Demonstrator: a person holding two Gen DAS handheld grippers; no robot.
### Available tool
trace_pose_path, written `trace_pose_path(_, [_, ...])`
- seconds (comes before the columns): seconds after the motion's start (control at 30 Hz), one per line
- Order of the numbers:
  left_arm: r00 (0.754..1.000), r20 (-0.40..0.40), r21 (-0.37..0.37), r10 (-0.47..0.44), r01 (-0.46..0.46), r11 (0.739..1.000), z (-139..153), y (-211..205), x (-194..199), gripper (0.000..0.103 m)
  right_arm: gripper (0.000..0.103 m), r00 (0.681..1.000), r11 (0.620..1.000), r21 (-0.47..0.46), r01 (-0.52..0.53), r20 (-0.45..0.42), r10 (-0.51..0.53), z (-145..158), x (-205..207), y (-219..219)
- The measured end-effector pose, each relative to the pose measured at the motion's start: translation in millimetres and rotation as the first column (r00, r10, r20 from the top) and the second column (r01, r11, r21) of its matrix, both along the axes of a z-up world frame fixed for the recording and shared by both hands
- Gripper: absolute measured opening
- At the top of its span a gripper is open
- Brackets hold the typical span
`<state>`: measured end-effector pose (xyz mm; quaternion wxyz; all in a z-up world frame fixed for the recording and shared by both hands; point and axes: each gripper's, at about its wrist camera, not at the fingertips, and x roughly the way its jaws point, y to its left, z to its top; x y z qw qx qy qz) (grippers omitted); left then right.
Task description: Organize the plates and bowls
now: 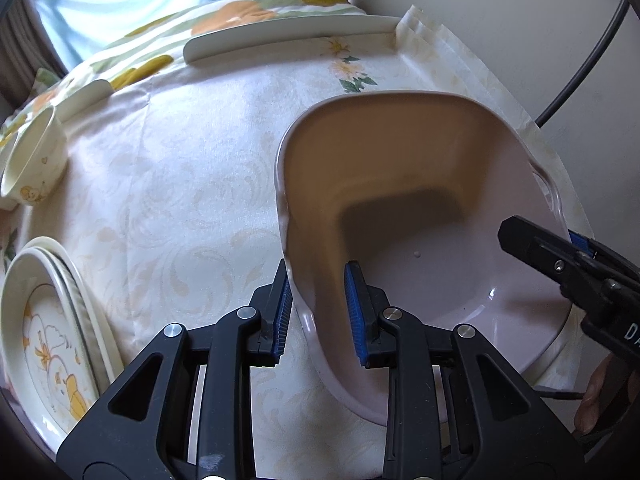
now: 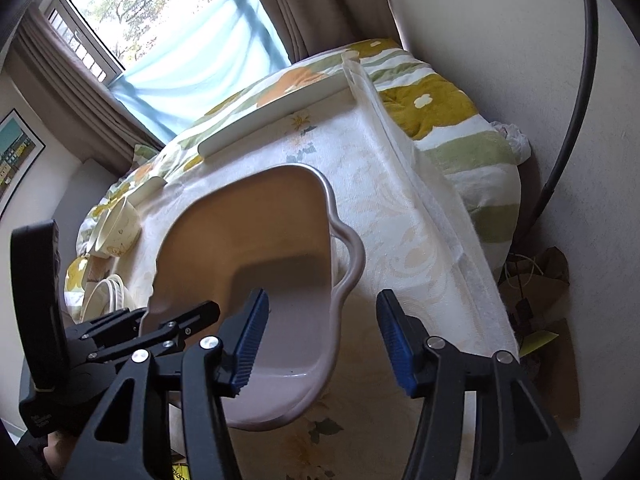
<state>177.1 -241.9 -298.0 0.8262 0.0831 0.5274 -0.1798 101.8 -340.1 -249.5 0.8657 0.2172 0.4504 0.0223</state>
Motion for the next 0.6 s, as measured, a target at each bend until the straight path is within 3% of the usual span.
trace_pose_path(0.07, [1.000,-0.002,-0.004,-0.005,0.005,1.000,-0.8,-0.6,-1.0,0.025,0.052,1.000,1.000,0.000,0.001,0.005,-0.001,2.7,-2.1,0.0])
trace_pose_path(0.1, [1.000,0.000,-0.004,-0.008,0.008,1.000,-1.4,-1.3,-1.6,0.036,0.052,1.000,1.000,0.001,-0.001,0.009,0.001,3.9,-3.1,0.2])
trace_pose_path(0.13, [1.000,0.005,-0.002,-0.008,0.008,1.000,-1.6,-2.0,-2.1,0.058,0.052,1.000,1.000,-0.001,-0.002,0.012,0.002,5.0,-3.7,0.1])
trace_pose_path(0.2, [0.999,0.035,0.002,0.004,-0.004,1.000,0.4,-1.5,-4.9,0.082,0.052,1.000,1.000,-0.006,-0.001,0.017,0.002,7.7,-6.3,0.8])
trace_pose_path(0.43, [0.997,0.068,-0.015,0.020,-0.019,1.000,23.9,8.0,-17.4,0.082,0.052,0.999,0.999,-0.038,-0.018,0.047,0.020,30.1,-19.2,4.1])
trace_pose_path(0.6, [0.984,0.163,-0.013,0.071,-0.070,0.997,85.9,35.5,-39.9,0.082,0.052,0.989,0.993,-0.091,-0.076,0.118,0.086,78.6,-23.3,19.7])
